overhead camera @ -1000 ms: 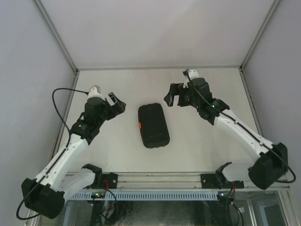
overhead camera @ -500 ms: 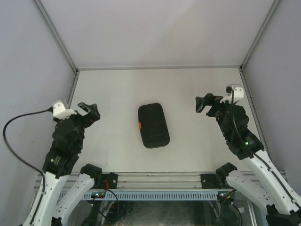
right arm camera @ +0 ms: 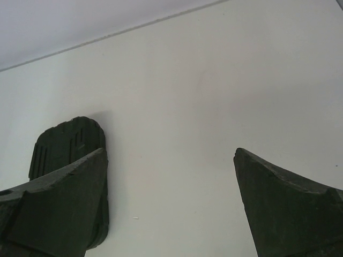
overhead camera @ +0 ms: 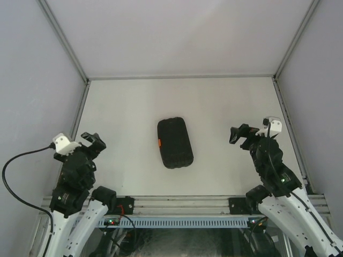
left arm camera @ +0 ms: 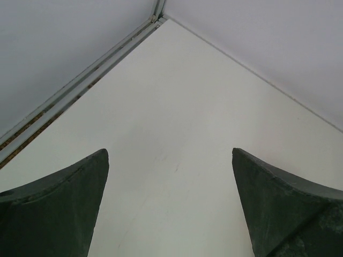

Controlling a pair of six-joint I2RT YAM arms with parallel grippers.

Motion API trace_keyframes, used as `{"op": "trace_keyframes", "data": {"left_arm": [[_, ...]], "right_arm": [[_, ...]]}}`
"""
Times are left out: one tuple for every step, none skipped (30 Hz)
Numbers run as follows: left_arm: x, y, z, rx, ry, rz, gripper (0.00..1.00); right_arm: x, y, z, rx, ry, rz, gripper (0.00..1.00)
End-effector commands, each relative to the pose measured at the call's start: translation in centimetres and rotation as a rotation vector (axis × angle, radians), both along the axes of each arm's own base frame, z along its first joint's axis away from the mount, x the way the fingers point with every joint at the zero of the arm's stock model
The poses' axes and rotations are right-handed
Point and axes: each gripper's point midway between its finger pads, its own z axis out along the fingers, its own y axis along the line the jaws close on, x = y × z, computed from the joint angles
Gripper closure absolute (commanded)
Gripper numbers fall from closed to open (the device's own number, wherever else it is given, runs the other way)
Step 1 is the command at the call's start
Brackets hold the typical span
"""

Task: Sort the tools into containers
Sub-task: Reset both arms

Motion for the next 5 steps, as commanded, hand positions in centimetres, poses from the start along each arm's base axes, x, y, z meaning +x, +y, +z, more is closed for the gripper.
{"op": "trace_keyframes", "data": {"left_arm": [[-0.26, 0.25, -0.42, -0.035, -0.02, 0.024, 0.0], [-0.28, 0.31, -0.47, -0.032, -0.018, 0.027, 0.0], [-0.31, 0.39, -0.49, -0.028, -0.015, 0.031, 0.0], [-0.36, 0.48, -0.52, -0.025, -0.012, 0.035, 0.0], [-0.37, 0.54, -0.54, -0.023, -0.009, 0.038, 0.0]], "right_arm": [[0.0, -0.37, 0.49, 0.041, -0.021, -0.034, 0.0], [0.04, -0.34, 0.4, 0.042, -0.02, -0.034, 0.0], [0.07, -0.33, 0.36, 0.043, -0.021, -0.035, 0.0], [0.1, -0.31, 0.32, 0.044, -0.02, -0.035, 0.0], [0.15, -0.31, 0.36, 0.045, -0.022, -0.036, 0.0]]}}
